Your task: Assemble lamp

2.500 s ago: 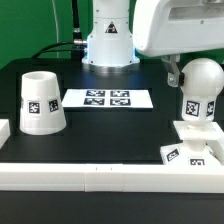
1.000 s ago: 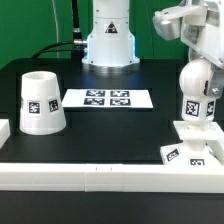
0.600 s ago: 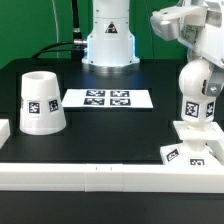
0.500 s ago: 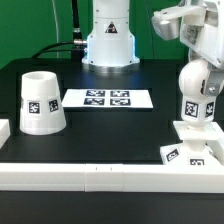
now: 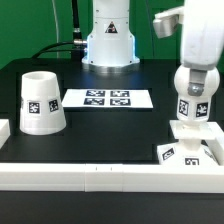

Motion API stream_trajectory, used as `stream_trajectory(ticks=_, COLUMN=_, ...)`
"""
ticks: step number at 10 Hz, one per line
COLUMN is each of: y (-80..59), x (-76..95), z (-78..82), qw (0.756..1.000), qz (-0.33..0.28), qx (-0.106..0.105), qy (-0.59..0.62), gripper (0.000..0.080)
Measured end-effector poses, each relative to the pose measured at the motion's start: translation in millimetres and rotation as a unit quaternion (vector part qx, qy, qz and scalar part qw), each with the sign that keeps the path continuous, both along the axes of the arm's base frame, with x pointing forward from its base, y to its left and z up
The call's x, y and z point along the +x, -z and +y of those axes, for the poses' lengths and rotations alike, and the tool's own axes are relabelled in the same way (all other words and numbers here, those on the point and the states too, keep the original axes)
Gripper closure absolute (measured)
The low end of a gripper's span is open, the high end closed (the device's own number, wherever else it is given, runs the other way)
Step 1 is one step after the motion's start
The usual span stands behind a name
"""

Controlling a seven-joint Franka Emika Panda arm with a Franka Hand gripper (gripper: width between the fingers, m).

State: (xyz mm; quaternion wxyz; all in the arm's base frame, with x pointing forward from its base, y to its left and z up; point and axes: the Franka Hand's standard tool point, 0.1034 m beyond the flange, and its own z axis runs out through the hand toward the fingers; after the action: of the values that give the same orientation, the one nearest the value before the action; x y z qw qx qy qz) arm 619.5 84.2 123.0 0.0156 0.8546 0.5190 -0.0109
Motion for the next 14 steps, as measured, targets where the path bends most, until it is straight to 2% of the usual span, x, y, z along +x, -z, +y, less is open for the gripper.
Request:
stream_trajectory(ticks=1, y=0.2, x=-0.1, z=-0.3, qw=0.998, qz=-0.001, qx=0.004, qy=0.060, gripper=0.0222)
stream_trajectory(ticks=3, y=0.5, x=0.2, z=-3.4, qw=0.985, qz=0.016, qx=0.028, qy=0.172, gripper=0.0222)
stream_trajectory(ticks=4, y=0.6, x=1.5, z=-5.7, qw=0.981, qz=0.016, qx=0.033, qy=0.191, gripper=0.0222)
stream_trajectory(ticks=9, y=0.9, x=1.5, z=-4.4, qw=0.934, qz=0.015, qx=0.028, qy=0.355, gripper=0.0222)
stream_trajectory(ticks=12, y=1.1, x=1.3, z=-3.8, qw=0.896, qz=0.014, qx=0.025, qy=0.443, gripper=0.0222)
stream_trajectory(ticks=14, y=1.7, x=1.1, z=-1.7, qw=0.849, qz=0.018, qx=0.027, qy=0.527, gripper=0.0222)
